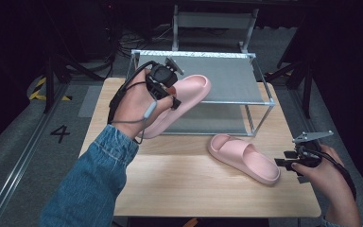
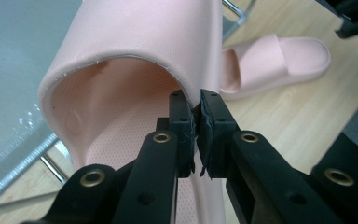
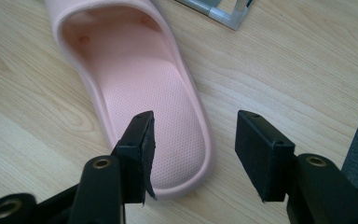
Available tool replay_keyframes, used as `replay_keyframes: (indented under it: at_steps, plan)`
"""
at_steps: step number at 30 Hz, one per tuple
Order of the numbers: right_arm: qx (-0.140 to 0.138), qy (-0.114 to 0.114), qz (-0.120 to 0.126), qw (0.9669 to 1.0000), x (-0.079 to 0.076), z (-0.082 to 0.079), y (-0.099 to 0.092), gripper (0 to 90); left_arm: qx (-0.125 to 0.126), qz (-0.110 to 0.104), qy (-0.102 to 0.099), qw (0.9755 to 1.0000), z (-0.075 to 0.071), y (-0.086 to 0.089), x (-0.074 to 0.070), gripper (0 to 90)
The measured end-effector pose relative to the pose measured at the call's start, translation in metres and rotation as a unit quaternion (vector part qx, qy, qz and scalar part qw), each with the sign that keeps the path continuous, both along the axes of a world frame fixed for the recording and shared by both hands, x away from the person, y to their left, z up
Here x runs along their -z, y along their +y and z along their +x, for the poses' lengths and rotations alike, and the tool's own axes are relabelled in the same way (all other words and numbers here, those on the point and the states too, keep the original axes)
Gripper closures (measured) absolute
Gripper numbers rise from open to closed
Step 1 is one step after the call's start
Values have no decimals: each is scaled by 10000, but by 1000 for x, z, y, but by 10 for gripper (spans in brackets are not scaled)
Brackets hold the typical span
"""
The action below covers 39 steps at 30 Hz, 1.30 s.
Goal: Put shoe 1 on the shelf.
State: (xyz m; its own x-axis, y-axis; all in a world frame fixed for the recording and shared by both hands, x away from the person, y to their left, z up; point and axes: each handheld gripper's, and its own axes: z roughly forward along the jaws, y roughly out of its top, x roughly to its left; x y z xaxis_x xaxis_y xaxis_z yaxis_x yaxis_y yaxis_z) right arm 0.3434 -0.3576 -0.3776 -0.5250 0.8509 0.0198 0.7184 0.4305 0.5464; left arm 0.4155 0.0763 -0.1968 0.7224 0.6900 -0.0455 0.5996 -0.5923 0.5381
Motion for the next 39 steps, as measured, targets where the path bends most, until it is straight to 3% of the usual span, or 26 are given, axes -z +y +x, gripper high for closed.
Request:
replay_keyframes:
  at_steps: [5, 10, 17, 23, 29, 34, 39]
  plan:
    - [-21, -21, 22, 10000, -2, -1, -2, 481, -193, -4, -57, 9998, 15, -4, 3, 845]
    - [35, 18, 29, 10000, -2, -1, -4, 482, -526, 32, -123, 9985, 40, -10, 4, 846]
    - [28, 4, 66, 10000, 0, 0, -6, 483, -871, 167, -108, 9960, 65, -16, 11, 845]
    - [54, 28, 81, 9999, 0, 0, -7, 483, -1210, 279, -114, 9922, 82, -19, 15, 845]
    - [37, 26, 79, 10000, 0, 0, -5, 483, -1479, 403, -90, 9881, 93, -22, 21, 846]
    - [13, 24, 54, 10000, 1, 1, -5, 483, -1520, 409, -39, 9875, 97, -23, 25, 844]
    - [29, 7, 74, 10000, 1, 1, -6, 480, -1433, 256, 8, 9893, 95, -23, 24, 807]
